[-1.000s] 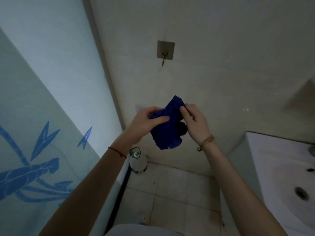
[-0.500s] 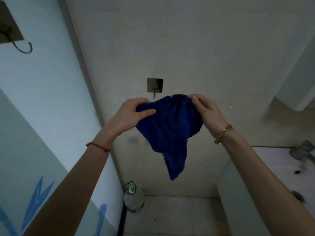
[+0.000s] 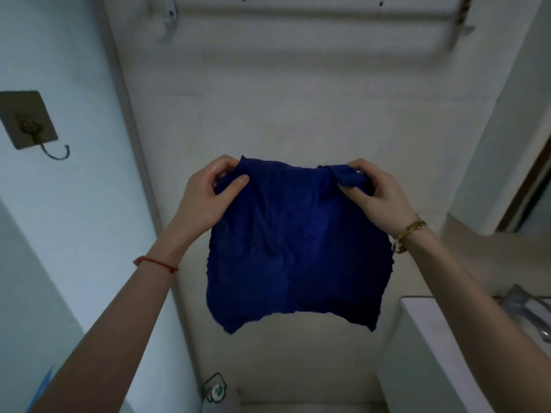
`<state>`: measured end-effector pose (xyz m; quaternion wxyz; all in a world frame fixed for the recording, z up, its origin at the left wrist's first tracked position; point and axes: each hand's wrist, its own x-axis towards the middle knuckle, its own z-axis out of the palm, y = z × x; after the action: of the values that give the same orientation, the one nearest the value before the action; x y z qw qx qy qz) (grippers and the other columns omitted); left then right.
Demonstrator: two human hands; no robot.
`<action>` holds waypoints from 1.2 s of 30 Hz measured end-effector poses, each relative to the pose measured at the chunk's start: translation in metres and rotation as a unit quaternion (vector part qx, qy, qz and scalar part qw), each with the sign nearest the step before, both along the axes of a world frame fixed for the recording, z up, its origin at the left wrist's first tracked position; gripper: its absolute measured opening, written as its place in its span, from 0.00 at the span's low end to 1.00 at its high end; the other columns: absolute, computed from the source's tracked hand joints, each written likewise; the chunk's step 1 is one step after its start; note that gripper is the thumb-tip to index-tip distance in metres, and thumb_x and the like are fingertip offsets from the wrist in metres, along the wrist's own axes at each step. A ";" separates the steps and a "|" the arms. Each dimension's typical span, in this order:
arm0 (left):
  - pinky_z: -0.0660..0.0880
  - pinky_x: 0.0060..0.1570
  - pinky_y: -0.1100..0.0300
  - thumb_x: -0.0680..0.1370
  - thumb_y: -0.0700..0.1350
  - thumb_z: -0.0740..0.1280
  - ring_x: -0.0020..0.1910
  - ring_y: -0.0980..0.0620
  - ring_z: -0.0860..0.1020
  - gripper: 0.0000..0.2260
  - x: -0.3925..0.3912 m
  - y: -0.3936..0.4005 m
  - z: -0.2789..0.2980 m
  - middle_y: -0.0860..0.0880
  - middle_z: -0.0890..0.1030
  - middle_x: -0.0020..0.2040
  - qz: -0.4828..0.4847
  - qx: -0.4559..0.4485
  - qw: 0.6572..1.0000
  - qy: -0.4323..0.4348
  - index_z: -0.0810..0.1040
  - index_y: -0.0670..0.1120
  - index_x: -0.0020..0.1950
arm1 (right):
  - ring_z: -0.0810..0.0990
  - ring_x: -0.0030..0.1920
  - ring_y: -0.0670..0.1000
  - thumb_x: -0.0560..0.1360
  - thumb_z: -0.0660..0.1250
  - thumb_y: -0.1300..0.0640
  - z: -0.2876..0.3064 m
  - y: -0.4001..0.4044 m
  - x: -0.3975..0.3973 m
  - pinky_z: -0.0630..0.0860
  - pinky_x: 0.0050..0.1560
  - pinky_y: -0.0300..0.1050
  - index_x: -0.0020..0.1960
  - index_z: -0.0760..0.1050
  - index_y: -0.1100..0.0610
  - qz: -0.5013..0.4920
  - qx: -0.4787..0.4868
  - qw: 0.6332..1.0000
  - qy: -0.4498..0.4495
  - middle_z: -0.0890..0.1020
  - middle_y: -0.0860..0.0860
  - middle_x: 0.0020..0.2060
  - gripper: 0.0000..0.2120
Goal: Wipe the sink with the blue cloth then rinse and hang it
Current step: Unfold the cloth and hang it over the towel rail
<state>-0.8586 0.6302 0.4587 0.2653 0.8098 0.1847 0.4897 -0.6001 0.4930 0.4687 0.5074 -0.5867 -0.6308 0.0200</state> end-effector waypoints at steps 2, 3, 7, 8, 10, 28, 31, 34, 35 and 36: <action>0.73 0.49 0.71 0.82 0.43 0.67 0.47 0.64 0.78 0.03 0.002 0.001 0.008 0.58 0.81 0.48 0.028 0.025 0.999 -0.031 0.79 0.46 0.53 | 0.77 0.43 0.49 0.79 0.63 0.59 0.005 -0.003 0.002 0.70 0.44 0.39 0.52 0.75 0.57 -0.023 0.022 0.999 -0.028 0.80 0.52 0.42 0.04; 0.74 0.50 0.69 0.81 0.43 0.67 0.47 0.63 0.78 0.04 0.002 0.002 0.012 0.58 0.81 0.48 0.036 0.028 0.998 -0.044 0.80 0.46 0.53 | 0.77 0.42 0.50 0.80 0.62 0.58 0.008 -0.004 0.002 0.71 0.43 0.41 0.52 0.75 0.57 -0.037 0.034 0.998 -0.047 0.80 0.53 0.42 0.05; 0.76 0.49 0.66 0.81 0.42 0.67 0.47 0.62 0.79 0.06 0.003 0.000 0.030 0.54 0.81 0.48 0.029 0.023 0.997 -0.065 0.80 0.41 0.55 | 0.76 0.35 0.51 0.82 0.54 0.52 0.019 -0.007 0.005 0.72 0.39 0.53 0.56 0.70 0.49 -0.098 0.019 0.986 -0.137 0.78 0.48 0.35 0.07; 0.76 0.49 0.67 0.82 0.41 0.66 0.47 0.62 0.79 0.06 0.004 -0.001 0.033 0.54 0.81 0.48 0.019 0.016 0.997 -0.073 0.80 0.41 0.55 | 0.76 0.36 0.51 0.83 0.52 0.50 0.021 -0.008 0.006 0.73 0.41 0.53 0.57 0.69 0.48 -0.103 0.008 0.985 -0.142 0.78 0.48 0.36 0.08; 0.75 0.49 0.69 0.82 0.41 0.65 0.47 0.63 0.79 0.05 0.006 -0.004 0.038 0.55 0.81 0.49 0.007 0.002 0.996 -0.088 0.79 0.43 0.55 | 0.78 0.41 0.51 0.83 0.51 0.48 0.026 -0.009 0.006 0.74 0.46 0.52 0.60 0.69 0.47 -0.110 -0.006 0.987 -0.115 0.80 0.48 0.41 0.11; 0.72 0.48 0.73 0.80 0.43 0.68 0.44 0.65 0.77 0.01 0.013 0.000 0.072 0.59 0.79 0.45 0.077 0.085 0.986 -0.119 0.78 0.48 0.51 | 0.69 0.30 0.53 0.80 0.61 0.54 0.063 0.004 0.031 0.64 0.33 0.47 0.41 0.69 0.58 -0.173 0.113 0.973 -0.100 0.71 0.50 0.27 0.12; 0.74 0.50 0.68 0.80 0.44 0.69 0.45 0.62 0.78 0.02 0.007 0.007 0.084 0.57 0.80 0.46 0.066 0.081 0.987 -0.122 0.79 0.47 0.51 | 0.72 0.31 0.59 0.80 0.59 0.48 0.073 0.004 0.037 0.67 0.33 0.51 0.41 0.71 0.59 -0.226 0.089 0.956 -0.161 0.74 0.53 0.27 0.15; 0.77 0.50 0.64 0.79 0.45 0.71 0.45 0.58 0.79 0.04 -0.001 0.017 0.097 0.55 0.81 0.45 0.061 0.089 0.988 -0.110 0.80 0.46 0.50 | 0.75 0.35 0.58 0.80 0.57 0.44 0.086 0.003 0.041 0.67 0.33 0.48 0.43 0.76 0.58 -0.278 0.075 0.934 -0.209 0.76 0.54 0.32 0.19; 0.77 0.50 0.63 0.78 0.45 0.71 0.45 0.58 0.79 0.03 -0.004 0.021 0.101 0.54 0.81 0.45 0.064 0.096 0.988 -0.105 0.80 0.47 0.49 | 0.74 0.36 0.57 0.80 0.57 0.43 0.091 0.003 0.042 0.66 0.33 0.47 0.43 0.77 0.58 -0.286 0.076 0.929 -0.223 0.75 0.53 0.35 0.20; 0.77 0.50 0.63 0.78 0.45 0.72 0.45 0.57 0.79 0.02 -0.005 0.023 0.105 0.54 0.82 0.45 0.066 0.102 0.988 -0.100 0.80 0.49 0.48 | 0.73 0.36 0.56 0.80 0.57 0.43 0.096 0.003 0.041 0.64 0.33 0.46 0.42 0.77 0.57 -0.291 0.073 0.926 -0.228 0.74 0.52 0.36 0.20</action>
<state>-0.8636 0.6535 0.5635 0.1658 0.7657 0.1593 0.6007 -0.5591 0.4958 0.5644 0.3750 -0.6946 -0.5303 -0.3092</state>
